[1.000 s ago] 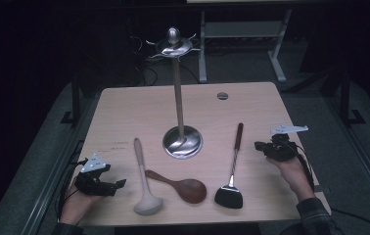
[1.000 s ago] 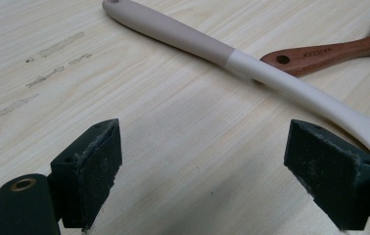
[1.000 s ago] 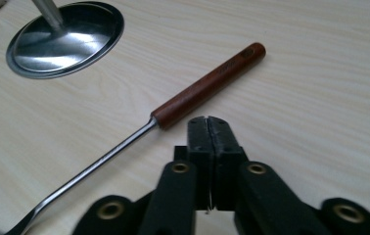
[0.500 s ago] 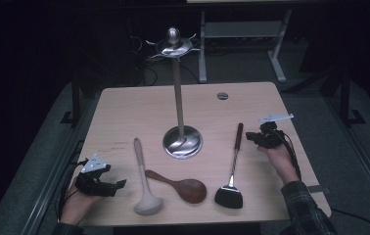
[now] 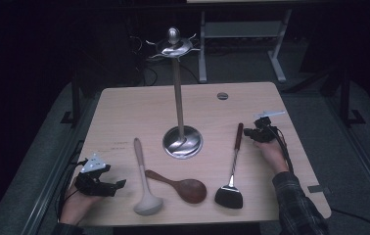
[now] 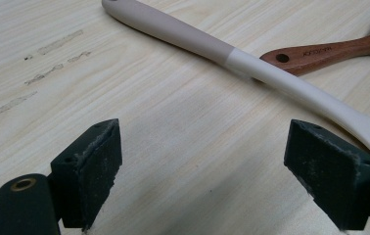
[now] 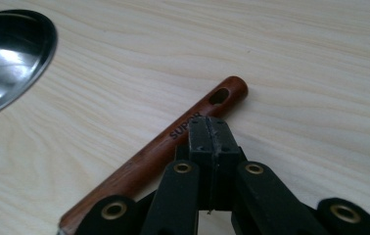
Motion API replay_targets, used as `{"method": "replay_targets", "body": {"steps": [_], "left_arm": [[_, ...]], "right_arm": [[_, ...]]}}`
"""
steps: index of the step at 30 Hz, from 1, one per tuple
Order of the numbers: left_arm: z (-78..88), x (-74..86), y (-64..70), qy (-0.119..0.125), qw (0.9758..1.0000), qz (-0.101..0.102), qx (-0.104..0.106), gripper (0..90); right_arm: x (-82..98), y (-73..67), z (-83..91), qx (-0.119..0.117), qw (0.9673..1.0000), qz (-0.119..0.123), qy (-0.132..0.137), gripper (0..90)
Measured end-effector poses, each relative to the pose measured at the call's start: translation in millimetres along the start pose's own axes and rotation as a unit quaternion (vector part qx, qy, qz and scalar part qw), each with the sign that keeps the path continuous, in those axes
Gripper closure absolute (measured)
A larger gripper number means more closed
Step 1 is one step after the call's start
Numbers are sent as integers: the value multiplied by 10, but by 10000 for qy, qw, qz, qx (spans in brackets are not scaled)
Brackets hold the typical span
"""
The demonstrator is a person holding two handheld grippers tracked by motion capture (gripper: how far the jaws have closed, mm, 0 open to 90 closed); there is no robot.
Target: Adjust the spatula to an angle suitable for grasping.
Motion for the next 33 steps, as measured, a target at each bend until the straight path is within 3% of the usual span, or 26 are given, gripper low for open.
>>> {"method": "replay_targets", "body": {"steps": [10,26,33], "left_arm": [[-5,8,-9,3,10000,21,0,138],[-11,20,-8,-13,10000,25,-1,139],[-11,22,-7,-27,10000,18,-1,139]], "right_arm": [[36,-11,-54,-84,9999,57,-138,900],[21,-277,-140,-351,9985,309,-277,900],[6,-470,-186,-584,9965,508,-321,900]]}}
Point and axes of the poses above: each handheld gripper's, and its own axes: z roughly backward along the jaws, x roughly out of its underside, y roughly to its right, the point moved 6 cm from there along -z, roughly forward along the jaws
